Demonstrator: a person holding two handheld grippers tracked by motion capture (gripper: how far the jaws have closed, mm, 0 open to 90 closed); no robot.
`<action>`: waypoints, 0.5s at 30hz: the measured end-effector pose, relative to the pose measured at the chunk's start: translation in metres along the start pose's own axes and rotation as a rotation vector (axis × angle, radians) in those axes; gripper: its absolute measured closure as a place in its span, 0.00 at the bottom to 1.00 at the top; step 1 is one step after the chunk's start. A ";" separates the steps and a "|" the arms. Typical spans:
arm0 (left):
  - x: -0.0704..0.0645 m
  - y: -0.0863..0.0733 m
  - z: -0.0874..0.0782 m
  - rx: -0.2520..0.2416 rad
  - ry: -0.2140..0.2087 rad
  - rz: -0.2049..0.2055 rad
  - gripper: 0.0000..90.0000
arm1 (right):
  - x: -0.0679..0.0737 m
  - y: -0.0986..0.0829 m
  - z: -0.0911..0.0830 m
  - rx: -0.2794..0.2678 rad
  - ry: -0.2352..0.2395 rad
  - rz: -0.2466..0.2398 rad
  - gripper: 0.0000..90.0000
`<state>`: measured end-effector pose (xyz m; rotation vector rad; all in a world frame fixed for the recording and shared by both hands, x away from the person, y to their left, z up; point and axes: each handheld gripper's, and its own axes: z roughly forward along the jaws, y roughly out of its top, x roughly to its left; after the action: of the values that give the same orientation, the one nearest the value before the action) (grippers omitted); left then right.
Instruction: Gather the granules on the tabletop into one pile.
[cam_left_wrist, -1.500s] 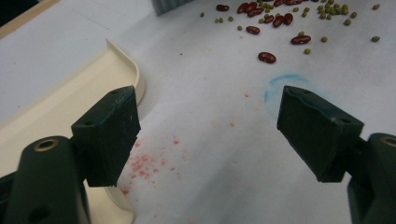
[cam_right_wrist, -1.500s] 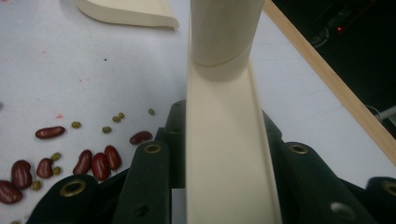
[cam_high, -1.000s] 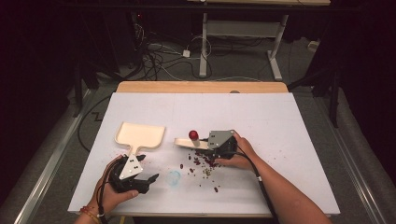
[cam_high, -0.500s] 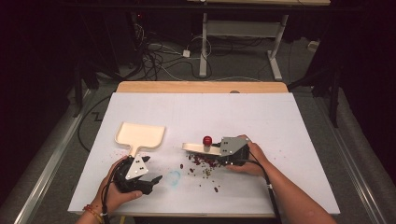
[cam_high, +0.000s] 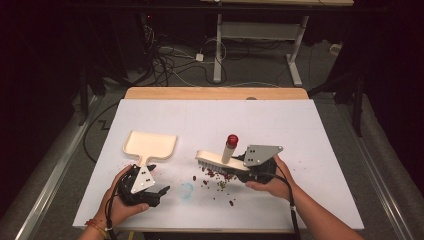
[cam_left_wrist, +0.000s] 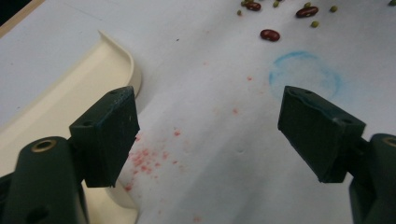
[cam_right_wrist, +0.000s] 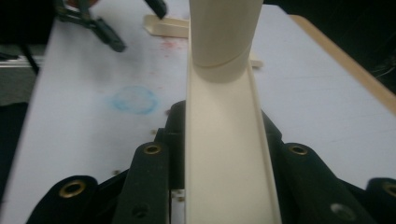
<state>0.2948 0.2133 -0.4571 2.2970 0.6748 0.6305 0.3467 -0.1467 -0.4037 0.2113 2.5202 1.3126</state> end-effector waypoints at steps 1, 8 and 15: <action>0.001 -0.001 0.000 0.001 0.003 -0.001 0.22 | 0.005 0.001 -0.001 0.005 0.020 0.014 0.76; 0.007 -0.003 0.001 -0.014 -0.002 -0.034 0.22 | 0.041 0.003 -0.007 0.034 0.163 0.083 0.76; 0.010 -0.005 0.003 -0.014 -0.021 -0.061 0.22 | 0.054 -0.014 0.018 0.112 0.244 0.132 0.76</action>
<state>0.3024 0.2212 -0.4598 2.2579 0.7256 0.5799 0.3011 -0.1268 -0.4353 0.2600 2.8326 1.3171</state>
